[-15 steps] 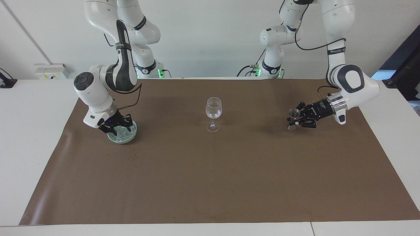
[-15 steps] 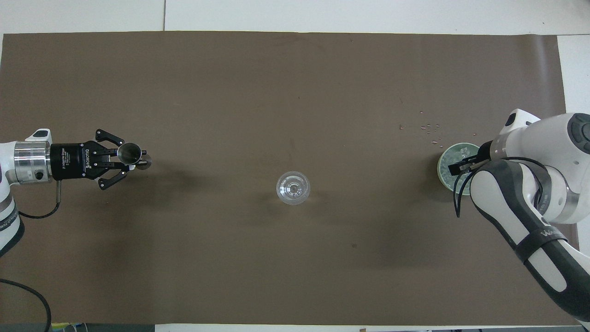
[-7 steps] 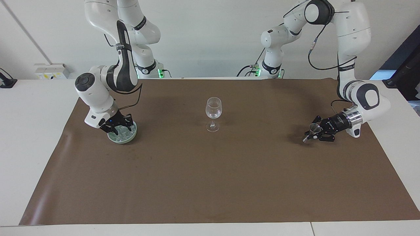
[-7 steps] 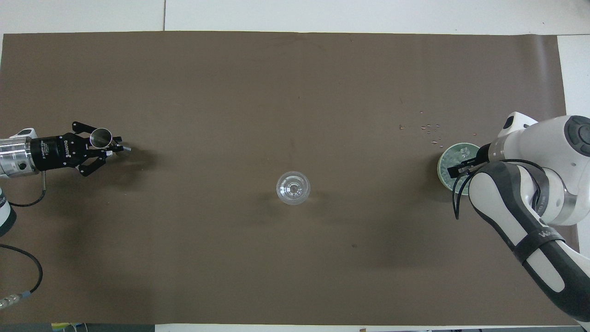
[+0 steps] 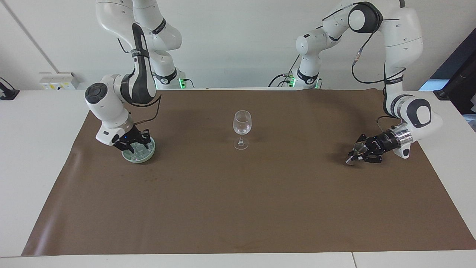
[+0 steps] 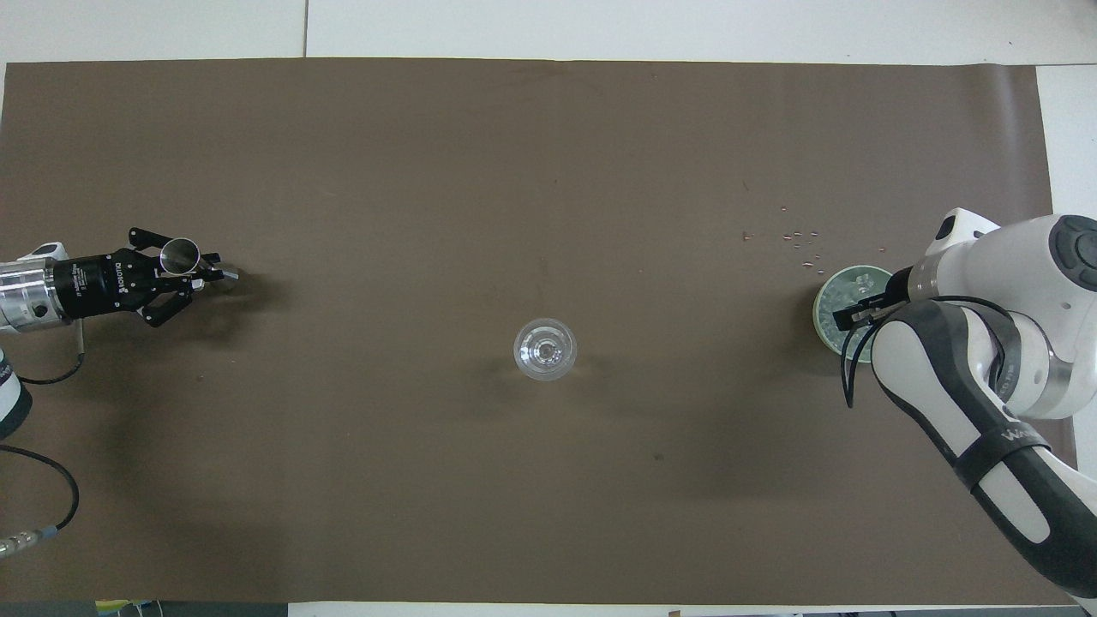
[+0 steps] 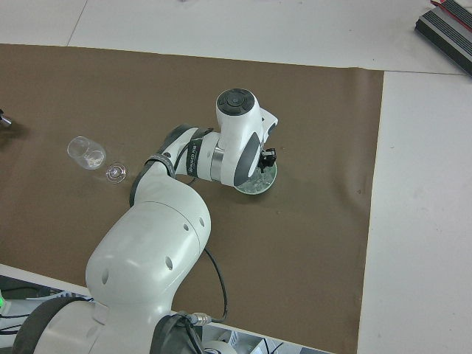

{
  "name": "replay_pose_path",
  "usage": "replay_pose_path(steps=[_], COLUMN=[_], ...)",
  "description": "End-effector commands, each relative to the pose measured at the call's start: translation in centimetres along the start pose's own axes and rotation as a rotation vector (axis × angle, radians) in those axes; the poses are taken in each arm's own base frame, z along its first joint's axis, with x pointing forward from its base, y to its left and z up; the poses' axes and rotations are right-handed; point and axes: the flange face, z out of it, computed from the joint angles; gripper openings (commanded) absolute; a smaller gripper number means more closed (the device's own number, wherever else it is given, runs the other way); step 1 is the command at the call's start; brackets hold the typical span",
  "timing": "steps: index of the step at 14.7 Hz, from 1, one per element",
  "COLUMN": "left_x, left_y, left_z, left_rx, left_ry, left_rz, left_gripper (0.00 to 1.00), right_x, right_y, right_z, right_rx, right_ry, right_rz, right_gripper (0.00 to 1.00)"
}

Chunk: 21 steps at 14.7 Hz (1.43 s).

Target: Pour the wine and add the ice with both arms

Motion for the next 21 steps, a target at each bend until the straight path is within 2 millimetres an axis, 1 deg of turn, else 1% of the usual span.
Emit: replay_pose_path(steps=[1, 5, 11, 12, 13, 14, 17, 19, 20, 21], left_x=[0.3, 1.6, 2.3, 2.3, 2.4, 2.3, 1.9, 1.9, 1.9, 1.4], left_y=[0.4, -0.9, -1.5, -1.6, -1.6, -1.6, -1.5, -1.5, -1.8, -1.9], left_z=[0.3, 0.4, 0.2, 0.3, 0.2, 0.2, 0.1, -0.5, -0.9, -1.5], left_rx=[-0.015, -0.027, -0.037, -0.036, -0.035, -0.034, -0.024, -0.017, 0.032, 0.059], left_ry=[-0.023, -0.014, -0.008, -0.010, -0.009, -0.011, -0.014, 0.004, 0.067, 0.107], left_rz=[0.003, -0.034, -0.046, -0.047, -0.046, -0.045, -0.010, 0.018, 0.054, 0.112], left_gripper=[0.00, 0.00, 0.00, 0.19, 0.98, 1.00, 1.00, 1.00, 1.00, 1.00], right_x=[-0.7, -0.9, -1.4, -1.4, -1.4, -1.4, -1.2, -1.0, -1.0, -1.0], right_y=[0.2, 0.1, 0.4, 0.5, 0.4, 0.4, 0.5, 0.4, 0.4, 0.4], right_z=[0.1, 0.3, 0.6, 0.6, 0.6, 0.5, 0.4, 0.4, 0.4, 0.4], right_rx=[0.009, 0.011, 0.013, 0.013, 0.013, 0.012, 0.005, 0.000, -0.001, -0.001], right_ry=[0.016, 0.012, 0.008, 0.008, 0.008, 0.009, 0.024, 0.034, 0.035, 0.035], right_rz=[-0.011, -0.011, -0.009, -0.007, -0.007, -0.006, -0.001, -0.001, 0.001, 0.001], right_gripper=[0.52, 0.52, 0.52, 0.52, 0.52, 0.52, 0.52, 0.52, 0.52, 0.52])
